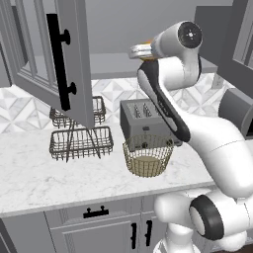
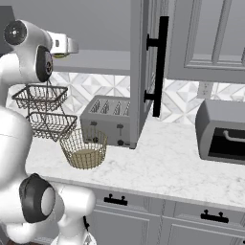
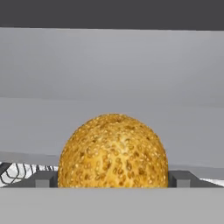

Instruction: Open the cabinet, pick up the bread from the cabinet and place it in the basket. Then move the basket to the dining counter.

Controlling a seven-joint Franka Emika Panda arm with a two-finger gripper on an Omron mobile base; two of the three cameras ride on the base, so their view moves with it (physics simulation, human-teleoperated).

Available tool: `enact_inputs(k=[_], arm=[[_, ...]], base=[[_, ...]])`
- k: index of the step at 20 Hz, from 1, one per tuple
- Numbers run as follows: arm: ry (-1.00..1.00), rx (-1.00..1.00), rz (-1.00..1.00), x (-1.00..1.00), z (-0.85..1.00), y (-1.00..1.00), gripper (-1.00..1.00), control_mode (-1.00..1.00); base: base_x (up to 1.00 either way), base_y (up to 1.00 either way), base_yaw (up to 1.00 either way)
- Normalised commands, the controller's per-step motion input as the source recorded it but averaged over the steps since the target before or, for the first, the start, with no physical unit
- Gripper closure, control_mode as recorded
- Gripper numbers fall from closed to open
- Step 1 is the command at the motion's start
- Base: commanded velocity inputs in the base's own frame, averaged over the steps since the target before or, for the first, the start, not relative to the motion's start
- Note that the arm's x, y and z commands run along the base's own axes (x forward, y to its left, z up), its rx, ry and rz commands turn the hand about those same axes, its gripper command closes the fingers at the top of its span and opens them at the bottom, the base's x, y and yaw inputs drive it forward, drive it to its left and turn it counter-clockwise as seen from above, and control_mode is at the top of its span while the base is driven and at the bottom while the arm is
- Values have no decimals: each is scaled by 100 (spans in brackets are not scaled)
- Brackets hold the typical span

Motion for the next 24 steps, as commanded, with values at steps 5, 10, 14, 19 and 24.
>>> enact_inputs(k=[5,10,14,19,24], arm=[[26,0,0,-100,4,-1,100,-100],[18,0,0,-94,-53,-24,100,-100],[24,0,0,-37,-78,-1,100,-100],[16,0,0,-10,-96,0,100,-100],[20,0,0,0,-90,0,100,-100]], base=[[0,0,0],[0,0,0],[0,0,0],[0,0,0],[0,0,0]])
